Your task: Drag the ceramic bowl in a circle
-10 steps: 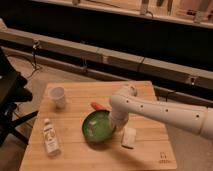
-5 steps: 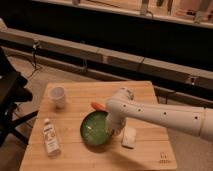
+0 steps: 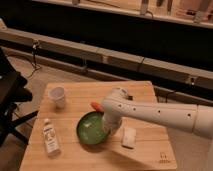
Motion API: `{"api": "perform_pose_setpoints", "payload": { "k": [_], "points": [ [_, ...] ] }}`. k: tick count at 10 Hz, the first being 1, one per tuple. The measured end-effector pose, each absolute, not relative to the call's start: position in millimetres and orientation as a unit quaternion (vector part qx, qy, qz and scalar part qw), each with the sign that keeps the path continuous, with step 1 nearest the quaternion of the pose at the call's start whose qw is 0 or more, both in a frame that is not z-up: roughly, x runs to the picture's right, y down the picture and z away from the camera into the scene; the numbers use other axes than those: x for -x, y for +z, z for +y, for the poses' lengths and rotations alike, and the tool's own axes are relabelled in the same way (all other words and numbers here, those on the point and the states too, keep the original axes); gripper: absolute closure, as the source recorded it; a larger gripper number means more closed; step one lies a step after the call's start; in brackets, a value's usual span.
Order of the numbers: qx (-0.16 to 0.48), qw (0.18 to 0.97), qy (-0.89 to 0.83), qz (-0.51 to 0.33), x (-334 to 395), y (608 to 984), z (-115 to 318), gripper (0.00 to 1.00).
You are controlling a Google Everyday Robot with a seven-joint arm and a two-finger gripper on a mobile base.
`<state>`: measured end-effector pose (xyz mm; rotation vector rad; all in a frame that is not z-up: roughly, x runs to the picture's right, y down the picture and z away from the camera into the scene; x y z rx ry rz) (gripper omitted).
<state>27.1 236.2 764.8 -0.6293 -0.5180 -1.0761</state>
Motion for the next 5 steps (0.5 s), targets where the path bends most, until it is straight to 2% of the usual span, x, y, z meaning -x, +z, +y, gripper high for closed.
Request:
{"api": "perform_pose_setpoints", "payload": {
  "k": [5],
  "points": [
    [0.293,0.784,-0.491,-0.24,-9.6,763.8,242.1,0.92]
  ]
}}
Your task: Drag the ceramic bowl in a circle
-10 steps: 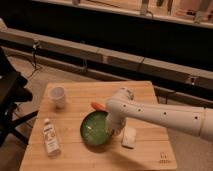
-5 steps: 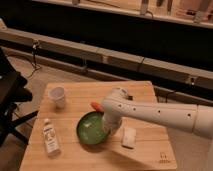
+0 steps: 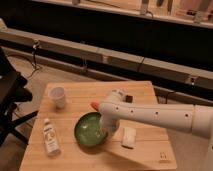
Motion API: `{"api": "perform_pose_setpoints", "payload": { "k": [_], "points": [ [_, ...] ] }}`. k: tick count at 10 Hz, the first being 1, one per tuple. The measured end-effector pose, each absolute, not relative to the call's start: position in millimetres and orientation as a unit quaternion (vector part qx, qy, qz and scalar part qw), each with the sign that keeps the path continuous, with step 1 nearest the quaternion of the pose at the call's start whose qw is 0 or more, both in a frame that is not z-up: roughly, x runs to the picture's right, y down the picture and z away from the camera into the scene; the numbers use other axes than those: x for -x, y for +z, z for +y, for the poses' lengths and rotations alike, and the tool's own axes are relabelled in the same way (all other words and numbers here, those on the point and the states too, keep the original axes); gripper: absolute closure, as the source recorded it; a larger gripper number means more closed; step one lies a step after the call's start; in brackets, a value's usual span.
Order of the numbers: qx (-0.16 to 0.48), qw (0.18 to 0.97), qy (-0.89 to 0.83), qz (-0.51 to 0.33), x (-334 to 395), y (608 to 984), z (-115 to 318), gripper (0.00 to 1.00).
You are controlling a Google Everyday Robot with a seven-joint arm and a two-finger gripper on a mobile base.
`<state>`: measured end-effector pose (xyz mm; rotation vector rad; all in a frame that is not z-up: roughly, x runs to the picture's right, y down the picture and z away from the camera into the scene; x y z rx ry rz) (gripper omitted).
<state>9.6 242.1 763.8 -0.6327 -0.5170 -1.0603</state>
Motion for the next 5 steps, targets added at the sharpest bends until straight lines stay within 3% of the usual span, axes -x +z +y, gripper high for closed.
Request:
{"api": "perform_pose_setpoints", "payload": {
  "k": [5],
  "points": [
    [0.298,0.788,-0.483,-0.237,-2.5,764.4,245.8,0.92]
  ]
}}
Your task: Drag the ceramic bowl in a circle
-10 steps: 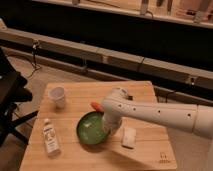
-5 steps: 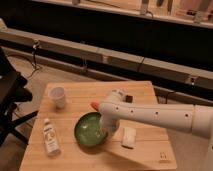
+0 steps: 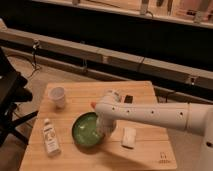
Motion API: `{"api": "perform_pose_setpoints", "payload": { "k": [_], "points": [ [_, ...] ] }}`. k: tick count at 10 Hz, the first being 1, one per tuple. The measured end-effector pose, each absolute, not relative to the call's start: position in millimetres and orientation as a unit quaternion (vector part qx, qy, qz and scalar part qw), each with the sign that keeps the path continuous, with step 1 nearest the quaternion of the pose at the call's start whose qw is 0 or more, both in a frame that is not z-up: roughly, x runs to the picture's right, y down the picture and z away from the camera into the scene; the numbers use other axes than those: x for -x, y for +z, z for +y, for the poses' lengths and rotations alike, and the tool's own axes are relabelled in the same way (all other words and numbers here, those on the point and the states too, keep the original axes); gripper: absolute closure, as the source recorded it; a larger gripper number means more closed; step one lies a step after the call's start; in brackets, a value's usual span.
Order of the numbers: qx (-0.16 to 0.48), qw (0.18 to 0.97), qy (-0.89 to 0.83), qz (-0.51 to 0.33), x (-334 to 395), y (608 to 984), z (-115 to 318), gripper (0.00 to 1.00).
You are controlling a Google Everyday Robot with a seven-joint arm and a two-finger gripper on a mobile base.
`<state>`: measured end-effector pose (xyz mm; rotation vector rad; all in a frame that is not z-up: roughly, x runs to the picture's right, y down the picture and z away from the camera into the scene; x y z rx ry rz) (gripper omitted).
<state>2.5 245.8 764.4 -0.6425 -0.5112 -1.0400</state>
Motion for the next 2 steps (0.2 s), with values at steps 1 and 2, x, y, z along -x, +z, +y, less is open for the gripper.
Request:
{"api": "perform_pose_setpoints", "payload": {
  "k": [1,2],
  "points": [
    [0.299,0.789,-0.482,-0.238,-1.9,764.9,245.8,0.92],
    [0.301,0.789,-0.48,-0.238,-0.3,765.3,246.1,0.92]
  ]
}}
